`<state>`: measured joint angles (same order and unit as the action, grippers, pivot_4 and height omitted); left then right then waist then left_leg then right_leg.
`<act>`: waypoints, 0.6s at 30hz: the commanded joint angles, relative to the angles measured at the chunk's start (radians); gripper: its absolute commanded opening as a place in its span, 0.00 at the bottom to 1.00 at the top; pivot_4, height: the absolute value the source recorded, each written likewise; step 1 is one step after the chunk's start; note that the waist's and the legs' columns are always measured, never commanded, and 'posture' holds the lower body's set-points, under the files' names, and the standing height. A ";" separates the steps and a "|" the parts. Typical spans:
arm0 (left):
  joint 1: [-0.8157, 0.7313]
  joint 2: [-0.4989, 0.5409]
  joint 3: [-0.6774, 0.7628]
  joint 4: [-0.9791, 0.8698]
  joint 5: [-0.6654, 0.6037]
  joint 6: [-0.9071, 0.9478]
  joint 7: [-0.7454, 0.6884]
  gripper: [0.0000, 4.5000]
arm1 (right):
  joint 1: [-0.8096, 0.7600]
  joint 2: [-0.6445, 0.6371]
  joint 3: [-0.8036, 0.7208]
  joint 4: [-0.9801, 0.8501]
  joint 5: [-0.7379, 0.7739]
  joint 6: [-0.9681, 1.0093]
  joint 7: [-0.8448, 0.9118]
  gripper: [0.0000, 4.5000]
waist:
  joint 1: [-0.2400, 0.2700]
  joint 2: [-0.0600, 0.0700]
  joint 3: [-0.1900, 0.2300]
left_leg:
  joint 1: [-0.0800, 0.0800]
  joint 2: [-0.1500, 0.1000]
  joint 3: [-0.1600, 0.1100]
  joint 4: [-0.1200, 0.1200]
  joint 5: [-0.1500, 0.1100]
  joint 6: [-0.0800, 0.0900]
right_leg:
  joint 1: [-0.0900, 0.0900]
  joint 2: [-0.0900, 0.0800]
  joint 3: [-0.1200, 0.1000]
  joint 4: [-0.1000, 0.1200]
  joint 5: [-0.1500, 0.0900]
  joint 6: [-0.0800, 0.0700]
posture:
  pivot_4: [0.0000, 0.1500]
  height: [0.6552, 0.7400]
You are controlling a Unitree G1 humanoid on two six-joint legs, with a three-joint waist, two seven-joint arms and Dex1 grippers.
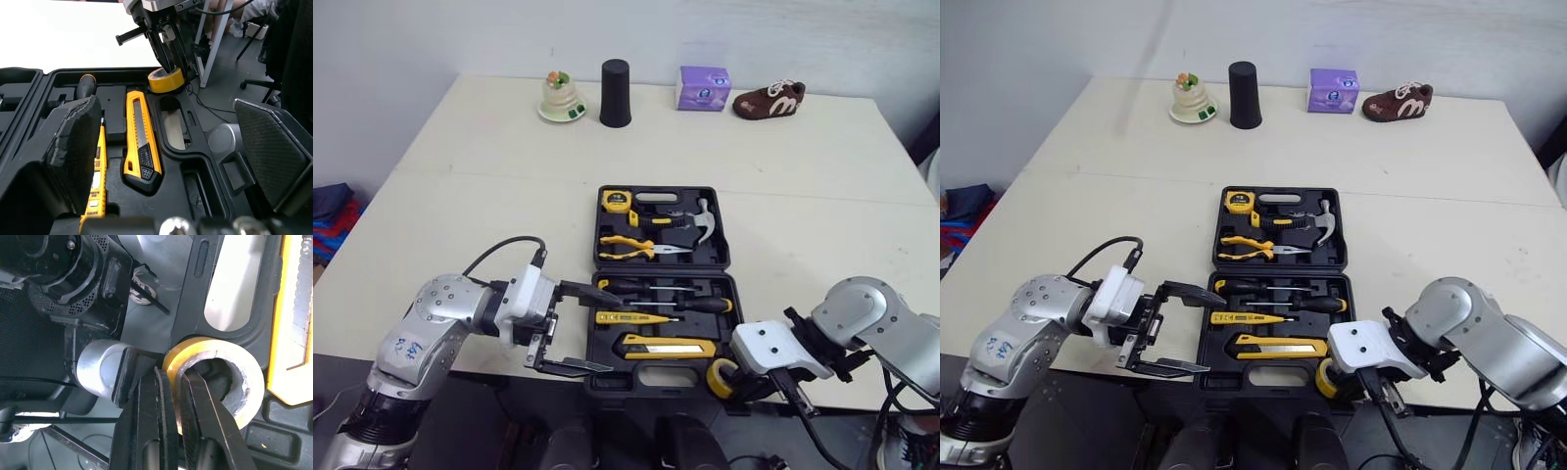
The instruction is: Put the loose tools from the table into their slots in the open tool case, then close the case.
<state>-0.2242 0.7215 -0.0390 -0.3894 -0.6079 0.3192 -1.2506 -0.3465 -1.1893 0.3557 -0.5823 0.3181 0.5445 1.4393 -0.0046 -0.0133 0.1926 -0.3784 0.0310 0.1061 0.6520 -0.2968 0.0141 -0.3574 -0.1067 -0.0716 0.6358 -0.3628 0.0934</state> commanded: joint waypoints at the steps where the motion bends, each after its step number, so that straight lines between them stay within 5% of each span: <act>1: 0.005 0.000 0.007 -0.046 -0.006 -0.006 0.014 1.00 | 0.005 0.002 0.047 0.015 -0.068 -0.007 0.008 0.01 | 0.000 -0.001 -0.001 | 0.000 0.000 0.000 0.000 0.000 0.000 | 0.000 0.000 0.000 0.000 0.000 0.000 | 1.00 0.93; 18: 0.001 -0.011 0.006 -0.021 0.016 -0.039 0.035 1.00 | -0.034 0.013 0.082 0.010 -0.128 0.042 0.049 0.01 | 0.002 -0.006 -0.004 | 0.000 -0.001 -0.004 0.000 0.000 0.000 | 0.003 -0.001 -0.004 -0.002 0.000 0.000 | 1.00 0.93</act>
<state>-0.2251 0.7132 -0.0392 -0.3832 -0.5892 0.2920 -1.2205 -0.3927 -1.1708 0.4079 -0.5657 0.1990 0.5724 1.4601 -0.0028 -0.0192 0.1891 -0.3780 0.0302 0.1020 0.6516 -0.2970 0.0144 -0.3540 -0.1083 -0.0761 0.6332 -0.3630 0.0930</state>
